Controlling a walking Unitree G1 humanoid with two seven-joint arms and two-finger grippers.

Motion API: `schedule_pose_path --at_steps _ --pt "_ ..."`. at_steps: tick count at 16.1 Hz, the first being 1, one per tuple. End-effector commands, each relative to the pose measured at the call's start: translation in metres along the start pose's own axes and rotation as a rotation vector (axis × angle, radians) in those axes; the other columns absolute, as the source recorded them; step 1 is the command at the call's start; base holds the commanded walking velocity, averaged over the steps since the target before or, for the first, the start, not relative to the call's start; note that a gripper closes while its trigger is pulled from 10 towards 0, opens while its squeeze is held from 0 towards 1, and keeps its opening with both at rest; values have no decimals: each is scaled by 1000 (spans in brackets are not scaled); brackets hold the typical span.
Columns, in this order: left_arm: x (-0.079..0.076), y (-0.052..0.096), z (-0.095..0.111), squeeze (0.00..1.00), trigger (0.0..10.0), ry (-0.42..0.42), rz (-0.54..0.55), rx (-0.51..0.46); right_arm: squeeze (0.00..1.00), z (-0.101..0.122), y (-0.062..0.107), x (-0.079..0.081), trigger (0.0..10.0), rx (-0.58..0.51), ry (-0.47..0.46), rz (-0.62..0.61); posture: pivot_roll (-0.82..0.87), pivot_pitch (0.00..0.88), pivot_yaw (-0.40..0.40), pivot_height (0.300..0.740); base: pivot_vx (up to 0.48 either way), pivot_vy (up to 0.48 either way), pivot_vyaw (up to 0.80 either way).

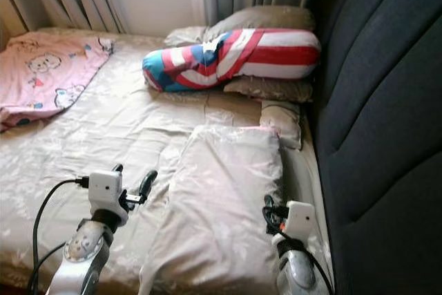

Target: Clean up the room

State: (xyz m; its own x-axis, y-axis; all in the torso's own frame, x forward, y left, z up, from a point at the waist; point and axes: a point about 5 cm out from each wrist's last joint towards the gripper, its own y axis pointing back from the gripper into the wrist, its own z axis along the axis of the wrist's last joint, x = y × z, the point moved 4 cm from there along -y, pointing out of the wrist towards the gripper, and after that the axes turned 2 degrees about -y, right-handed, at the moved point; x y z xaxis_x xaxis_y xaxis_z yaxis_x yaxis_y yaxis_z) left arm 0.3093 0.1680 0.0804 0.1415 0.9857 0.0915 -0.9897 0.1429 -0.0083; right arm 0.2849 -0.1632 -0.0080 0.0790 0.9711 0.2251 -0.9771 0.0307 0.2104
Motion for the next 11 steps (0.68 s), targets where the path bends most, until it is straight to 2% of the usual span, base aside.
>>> schedule_pose_path --at_steps 1,2,4,6,11 --pt "-2 -1 -3 0 10000 -12 -11 17 0 -2 0 -2 10000 11 -7 -13 -5 26 -15 740 0 0 0" --pt "-2 -1 -3 0 10000 -10 -11 19 0 -3 0 -3 10000 24 -4 -15 -6 27 -14 740 0 480 0" --pt "-2 -1 -3 0 10000 -13 -12 18 0 -6 0 -3 10000 40 -5 -15 -4 28 -14 740 0 480 -744" --pt "-2 -1 -3 0 10000 -18 -13 16 0 -3 1 -3 10000 17 -4 -16 -3 29 -12 740 0 0 -606" --pt "-1 -2 -3 0 10000 -22 -13 16 0 -3 0 -2 10000 20 -11 -19 -3 29 -10 740 0 0 0"
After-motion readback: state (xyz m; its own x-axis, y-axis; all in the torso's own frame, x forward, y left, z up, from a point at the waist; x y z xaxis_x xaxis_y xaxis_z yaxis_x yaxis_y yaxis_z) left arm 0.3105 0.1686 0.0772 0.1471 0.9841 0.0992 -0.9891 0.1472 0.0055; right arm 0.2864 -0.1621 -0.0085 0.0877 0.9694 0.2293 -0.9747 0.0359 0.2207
